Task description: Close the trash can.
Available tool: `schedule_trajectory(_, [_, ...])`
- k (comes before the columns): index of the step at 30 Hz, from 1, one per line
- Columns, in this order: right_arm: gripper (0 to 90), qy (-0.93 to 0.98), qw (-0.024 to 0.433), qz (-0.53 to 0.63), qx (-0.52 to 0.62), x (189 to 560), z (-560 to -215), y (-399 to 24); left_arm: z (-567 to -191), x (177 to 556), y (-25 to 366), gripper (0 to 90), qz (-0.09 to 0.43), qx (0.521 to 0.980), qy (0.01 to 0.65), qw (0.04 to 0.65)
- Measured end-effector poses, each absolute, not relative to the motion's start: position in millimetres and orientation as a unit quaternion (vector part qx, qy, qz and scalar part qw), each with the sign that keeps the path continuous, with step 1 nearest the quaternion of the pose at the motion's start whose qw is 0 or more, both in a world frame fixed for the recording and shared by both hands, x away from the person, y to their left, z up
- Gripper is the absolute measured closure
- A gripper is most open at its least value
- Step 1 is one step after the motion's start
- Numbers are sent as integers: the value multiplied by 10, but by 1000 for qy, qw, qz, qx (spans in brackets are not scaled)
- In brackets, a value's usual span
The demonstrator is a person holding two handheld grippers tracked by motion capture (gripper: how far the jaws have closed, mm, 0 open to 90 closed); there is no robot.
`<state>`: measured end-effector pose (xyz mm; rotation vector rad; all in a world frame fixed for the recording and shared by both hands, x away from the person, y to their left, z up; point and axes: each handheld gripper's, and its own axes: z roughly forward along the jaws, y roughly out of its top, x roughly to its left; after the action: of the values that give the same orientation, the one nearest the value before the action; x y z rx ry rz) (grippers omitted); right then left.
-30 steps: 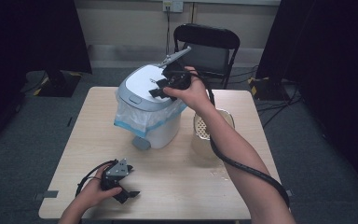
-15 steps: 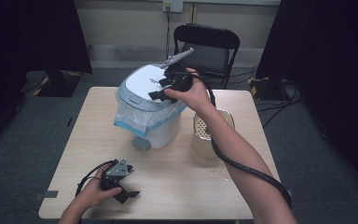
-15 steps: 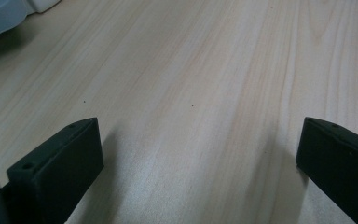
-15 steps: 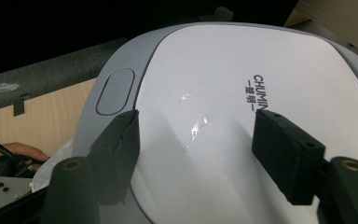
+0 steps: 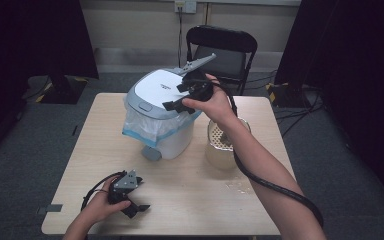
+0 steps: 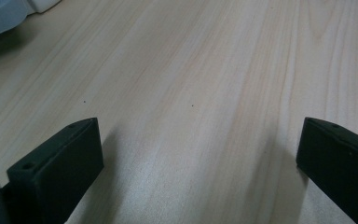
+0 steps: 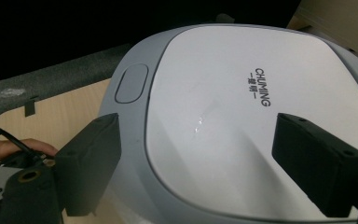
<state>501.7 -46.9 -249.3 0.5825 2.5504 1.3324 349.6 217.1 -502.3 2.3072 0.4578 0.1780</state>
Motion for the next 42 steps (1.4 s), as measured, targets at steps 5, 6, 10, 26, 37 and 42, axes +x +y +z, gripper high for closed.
schedule_trajectory(5, [146, 860, 98, 462, 196, 4931, -2474, -588, -5024, 3497, 2171, 0, 69, 904, 179, 382])
schedule_trajectory(6, [145, 859, 96, 464, 195, 4909, -2471, -621, -5024, 3497, 2171, 0, 69, 904, 179, 382])
schedule_trajectory(10, [142, 862, 97, 460, 191, 4826, -2502, -701, -5024, 3498, 2171, 0, 70, 904, 179, 382])
schedule_trajectory(26, [142, 874, 78, 448, 173, 4438, -2820, -913, -5028, 3497, 2168, 0, 71, 903, 180, 384])
schedule_trajectory(37, [144, 885, 73, 429, 169, 4276, -3200, -983, -5030, 3496, 2168, 0, 69, 903, 180, 384])
schedule_trajectory(42, [144, 885, 66, 428, 172, 4218, -3360, -1003, -5029, 3494, 2168, 0, 70, 903, 181, 384])
